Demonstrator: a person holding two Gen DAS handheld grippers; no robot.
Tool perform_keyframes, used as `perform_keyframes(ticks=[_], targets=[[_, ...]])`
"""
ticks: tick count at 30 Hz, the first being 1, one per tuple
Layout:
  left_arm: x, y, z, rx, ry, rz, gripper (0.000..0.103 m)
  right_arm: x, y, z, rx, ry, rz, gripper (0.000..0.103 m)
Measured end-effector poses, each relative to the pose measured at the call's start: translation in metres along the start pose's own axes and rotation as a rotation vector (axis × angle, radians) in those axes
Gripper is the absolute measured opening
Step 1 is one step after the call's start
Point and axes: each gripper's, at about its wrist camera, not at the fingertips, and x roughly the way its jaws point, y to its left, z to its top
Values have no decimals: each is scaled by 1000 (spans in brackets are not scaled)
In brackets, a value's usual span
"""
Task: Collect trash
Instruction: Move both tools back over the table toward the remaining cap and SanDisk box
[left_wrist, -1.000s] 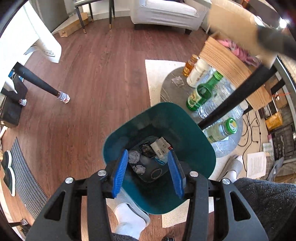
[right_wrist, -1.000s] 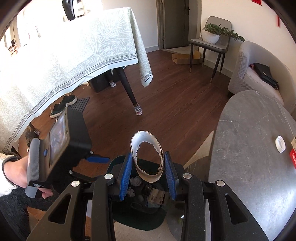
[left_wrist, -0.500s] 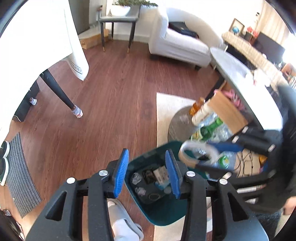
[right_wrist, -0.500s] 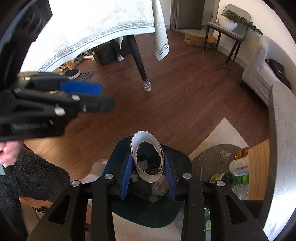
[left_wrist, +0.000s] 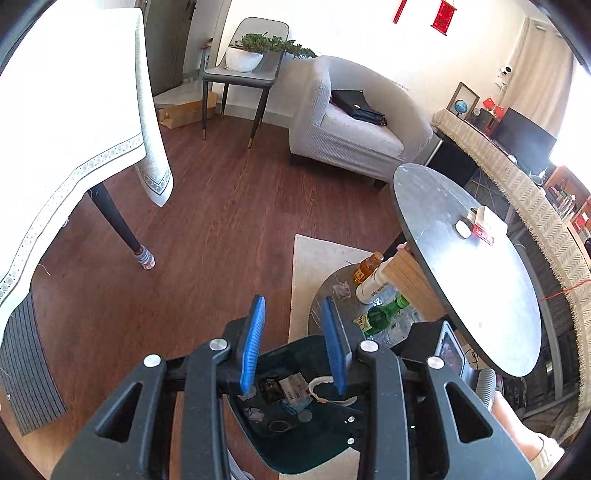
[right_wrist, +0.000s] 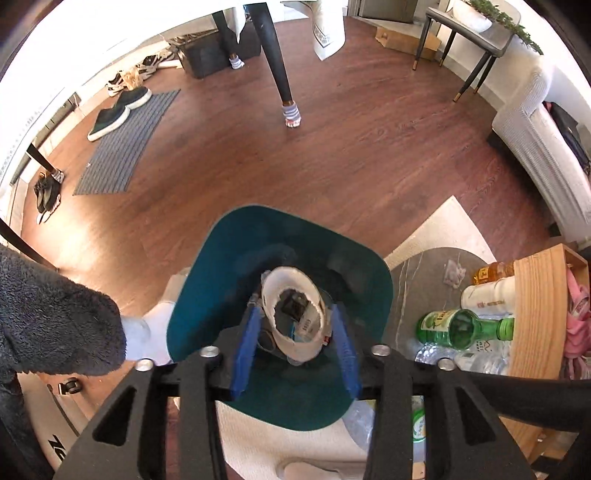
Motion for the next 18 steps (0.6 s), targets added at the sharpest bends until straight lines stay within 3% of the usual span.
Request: perform_keyframes(ticks=[8, 18], targets=[[-6, -22, 12, 38, -40, 4, 34, -10, -6, -7, -28, -20, 23, 56], [-12, -46, 38, 60, -126, -9, 34, -80, -24, -5, -11, -237, 126, 56]])
